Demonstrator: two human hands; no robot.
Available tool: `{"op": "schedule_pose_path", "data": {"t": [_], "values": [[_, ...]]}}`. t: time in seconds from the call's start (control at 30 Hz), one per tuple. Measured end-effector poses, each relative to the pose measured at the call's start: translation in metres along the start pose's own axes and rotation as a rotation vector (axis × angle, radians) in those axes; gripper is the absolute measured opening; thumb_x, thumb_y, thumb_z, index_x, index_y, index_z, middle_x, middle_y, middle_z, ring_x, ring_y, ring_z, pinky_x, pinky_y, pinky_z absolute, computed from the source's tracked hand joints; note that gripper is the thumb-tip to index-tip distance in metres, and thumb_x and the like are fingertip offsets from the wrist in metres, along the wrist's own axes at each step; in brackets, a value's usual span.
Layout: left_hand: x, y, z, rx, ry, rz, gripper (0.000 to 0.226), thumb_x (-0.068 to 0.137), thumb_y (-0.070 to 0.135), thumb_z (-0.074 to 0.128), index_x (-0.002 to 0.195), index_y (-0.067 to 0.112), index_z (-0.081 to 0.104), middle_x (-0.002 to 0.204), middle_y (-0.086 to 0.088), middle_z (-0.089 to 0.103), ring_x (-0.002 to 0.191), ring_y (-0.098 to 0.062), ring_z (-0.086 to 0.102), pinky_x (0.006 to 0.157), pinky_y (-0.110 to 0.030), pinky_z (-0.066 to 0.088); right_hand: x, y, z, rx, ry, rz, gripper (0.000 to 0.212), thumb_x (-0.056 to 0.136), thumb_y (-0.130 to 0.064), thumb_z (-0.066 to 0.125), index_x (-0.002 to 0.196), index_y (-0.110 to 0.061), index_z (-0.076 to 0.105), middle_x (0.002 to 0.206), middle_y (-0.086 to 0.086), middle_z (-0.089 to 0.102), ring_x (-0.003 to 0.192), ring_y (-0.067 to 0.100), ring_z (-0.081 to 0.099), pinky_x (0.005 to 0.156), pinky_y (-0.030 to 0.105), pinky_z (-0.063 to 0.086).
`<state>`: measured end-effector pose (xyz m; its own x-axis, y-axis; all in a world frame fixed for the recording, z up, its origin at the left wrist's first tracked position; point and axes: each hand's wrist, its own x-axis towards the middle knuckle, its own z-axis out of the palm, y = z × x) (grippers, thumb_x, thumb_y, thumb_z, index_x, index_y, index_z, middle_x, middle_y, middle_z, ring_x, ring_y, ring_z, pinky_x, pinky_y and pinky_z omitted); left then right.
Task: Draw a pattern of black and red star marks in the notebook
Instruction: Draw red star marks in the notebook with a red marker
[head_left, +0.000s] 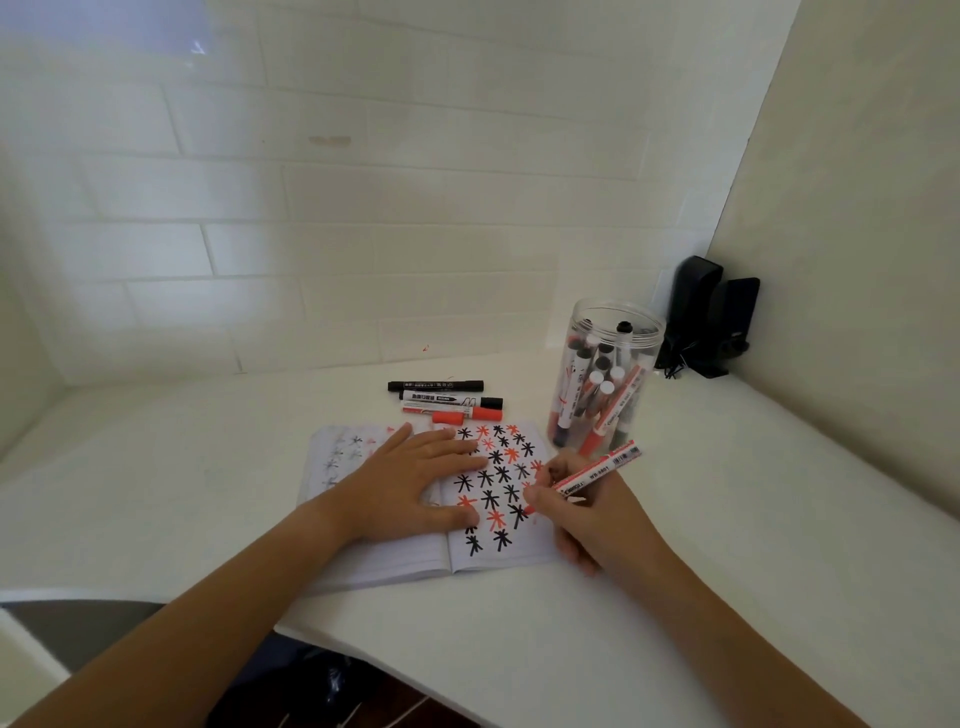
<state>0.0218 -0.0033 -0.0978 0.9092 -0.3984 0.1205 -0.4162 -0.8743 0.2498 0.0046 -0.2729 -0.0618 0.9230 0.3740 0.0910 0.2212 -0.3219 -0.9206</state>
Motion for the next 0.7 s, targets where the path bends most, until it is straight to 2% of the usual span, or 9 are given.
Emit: {"op": "schedule_pose_path", "data": {"t": [0.13,0.27,0.47,0.7], "values": [[-0.0003,0.0022,-0.0015,-0.028,0.012,-0.009,0.074,0.083,0.084,0.043,0.150,0.054,0.030,0.160,0.031,0.020,0.149,0.008,0.004,0.124,-0.040,-0.006,-0.0004,0.0000,0.0016,-0.074,0.006,0.023,0.015,0.098,-0.021,0.068,0.088,-0.015,0.058,0.058,0.008,0.067,0.040,0.023,0.056,0.040,0.026,0.043],[-0.0002,0.0022,-0.0015,-0.048,0.026,-0.017,0.075,0.082,0.084,0.045,0.149,0.053,0.033,0.159,0.030,0.023,0.149,0.007,0.008,0.124,-0.041,-0.004,-0.0018,-0.0012,0.0021,-0.129,-0.009,0.050,0.016,0.096,-0.014,0.067,0.084,-0.010,0.058,0.049,0.007,0.062,0.035,0.018,0.049,0.039,0.025,0.042],[-0.0003,0.0027,-0.0003,-0.049,0.040,-0.018,0.075,0.081,0.086,0.043,0.148,0.052,0.035,0.158,0.030,0.026,0.148,0.008,0.011,0.125,-0.044,-0.001,-0.0008,0.0018,0.0037,-0.156,-0.011,0.068,0.018,0.095,-0.017,0.068,0.083,-0.010,0.056,0.047,0.005,0.058,0.035,0.016,0.045,0.038,0.023,0.040],[-0.0002,0.0023,-0.0003,-0.041,0.045,-0.019,0.075,0.081,0.088,0.040,0.147,0.053,0.036,0.158,0.030,0.027,0.148,0.007,0.012,0.125,-0.047,0.001,-0.0007,0.0009,0.0042,-0.181,-0.018,0.081,0.021,0.095,-0.023,0.071,0.086,-0.009,0.058,0.050,0.002,0.059,0.038,0.017,0.048,0.038,0.023,0.040]]}}
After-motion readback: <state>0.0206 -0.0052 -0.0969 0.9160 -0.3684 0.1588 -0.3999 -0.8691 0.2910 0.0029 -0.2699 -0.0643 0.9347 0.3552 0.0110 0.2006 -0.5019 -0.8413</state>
